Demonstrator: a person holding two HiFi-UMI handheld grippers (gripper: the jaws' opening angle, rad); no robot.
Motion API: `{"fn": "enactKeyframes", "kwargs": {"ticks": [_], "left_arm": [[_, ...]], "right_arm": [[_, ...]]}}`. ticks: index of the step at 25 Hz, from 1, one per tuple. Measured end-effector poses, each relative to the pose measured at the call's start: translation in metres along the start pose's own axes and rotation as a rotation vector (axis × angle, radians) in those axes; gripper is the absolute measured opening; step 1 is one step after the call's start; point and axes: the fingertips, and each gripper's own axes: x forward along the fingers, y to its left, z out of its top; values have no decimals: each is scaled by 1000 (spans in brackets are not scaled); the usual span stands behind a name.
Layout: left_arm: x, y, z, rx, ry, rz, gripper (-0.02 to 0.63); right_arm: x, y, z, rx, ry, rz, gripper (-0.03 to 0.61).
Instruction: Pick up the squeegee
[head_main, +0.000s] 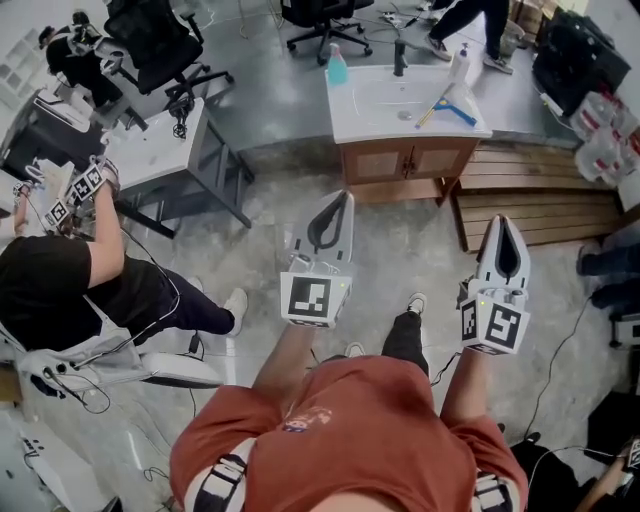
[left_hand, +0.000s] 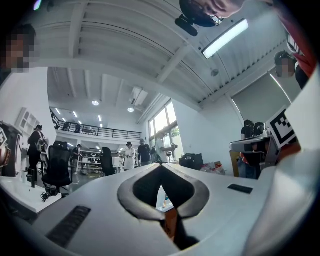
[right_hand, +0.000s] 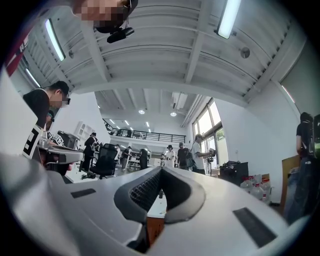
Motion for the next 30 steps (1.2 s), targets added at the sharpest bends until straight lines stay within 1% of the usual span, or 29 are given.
{"fn": "enactKeyframes", "kwargs": {"ticks": [5, 10, 15, 19, 24, 30], "left_arm": [[57, -15, -8, 7, 0, -6, 18], [125, -33, -25, 29, 31, -12, 18], [190, -50, -30, 32, 26, -14, 18], [241, -70, -42, 39, 33, -30, 18], [306, -95, -58, 17, 41, -45, 18], [376, -127, -73, 11, 50, -45, 18]], "right_arm": [[40, -43, -14, 11, 2, -3, 6], [91, -94, -32, 45, 23, -21, 6], [139, -139, -43, 56, 15, -14, 6], [173, -175, -58, 64, 26, -16, 6], [211, -221, -82, 79, 51, -14, 6], [253, -281, -100, 90, 74, -5, 6]]}}
